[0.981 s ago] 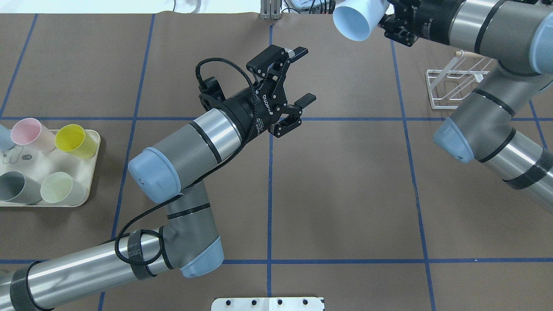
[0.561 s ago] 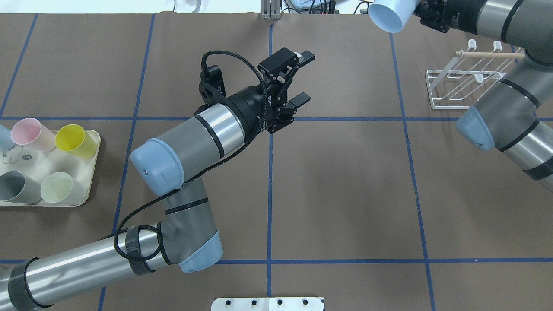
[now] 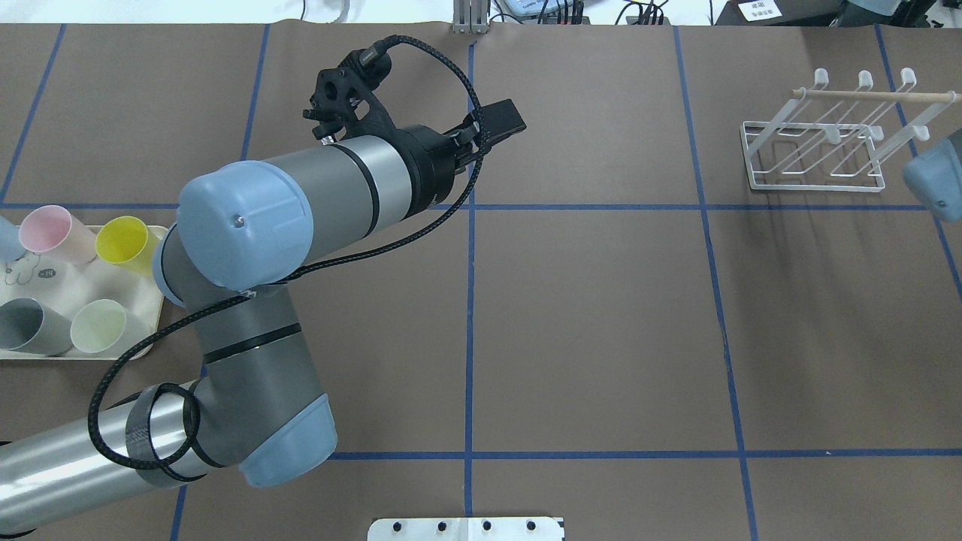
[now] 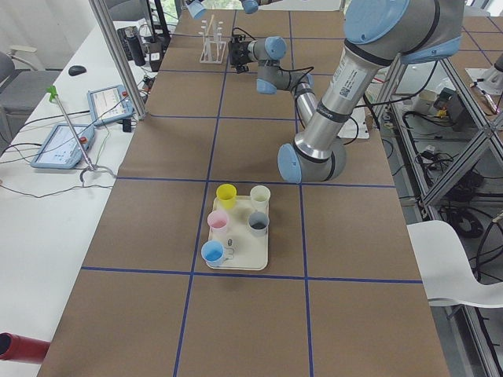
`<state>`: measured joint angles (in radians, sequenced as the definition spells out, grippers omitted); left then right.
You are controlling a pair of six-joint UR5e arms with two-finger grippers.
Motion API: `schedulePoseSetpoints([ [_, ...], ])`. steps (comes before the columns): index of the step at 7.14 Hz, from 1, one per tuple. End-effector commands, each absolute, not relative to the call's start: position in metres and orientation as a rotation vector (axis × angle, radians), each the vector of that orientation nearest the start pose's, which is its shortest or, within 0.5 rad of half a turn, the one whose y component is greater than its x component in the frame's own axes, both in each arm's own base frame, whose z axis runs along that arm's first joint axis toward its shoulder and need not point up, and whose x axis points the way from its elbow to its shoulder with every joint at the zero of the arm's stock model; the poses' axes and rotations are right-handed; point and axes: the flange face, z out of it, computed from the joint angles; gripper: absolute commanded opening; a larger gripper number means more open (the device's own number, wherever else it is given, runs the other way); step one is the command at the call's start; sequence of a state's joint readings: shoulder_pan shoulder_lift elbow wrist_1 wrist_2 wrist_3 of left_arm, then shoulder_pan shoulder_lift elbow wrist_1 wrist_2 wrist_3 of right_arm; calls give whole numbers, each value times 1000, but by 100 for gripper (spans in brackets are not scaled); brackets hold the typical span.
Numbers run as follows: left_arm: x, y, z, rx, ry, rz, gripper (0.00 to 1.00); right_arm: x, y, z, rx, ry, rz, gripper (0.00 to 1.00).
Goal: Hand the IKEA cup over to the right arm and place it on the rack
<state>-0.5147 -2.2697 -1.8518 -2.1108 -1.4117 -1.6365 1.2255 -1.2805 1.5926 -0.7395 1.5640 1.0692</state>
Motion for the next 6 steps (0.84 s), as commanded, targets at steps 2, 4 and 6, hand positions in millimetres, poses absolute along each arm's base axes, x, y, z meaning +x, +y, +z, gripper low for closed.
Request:
schedulePoseSetpoints([
  [2, 426, -428, 70, 497, 1299, -517, 100, -49, -622, 473, 995, -354, 642, 0],
  [4, 428, -429, 74, 493, 1281, -518, 100, -57, -626, 492, 1011, -263, 675, 0],
  [6, 428, -429, 74, 493, 1281, -518, 100, -104, -629, 525, 1062, -244, 681, 0],
])
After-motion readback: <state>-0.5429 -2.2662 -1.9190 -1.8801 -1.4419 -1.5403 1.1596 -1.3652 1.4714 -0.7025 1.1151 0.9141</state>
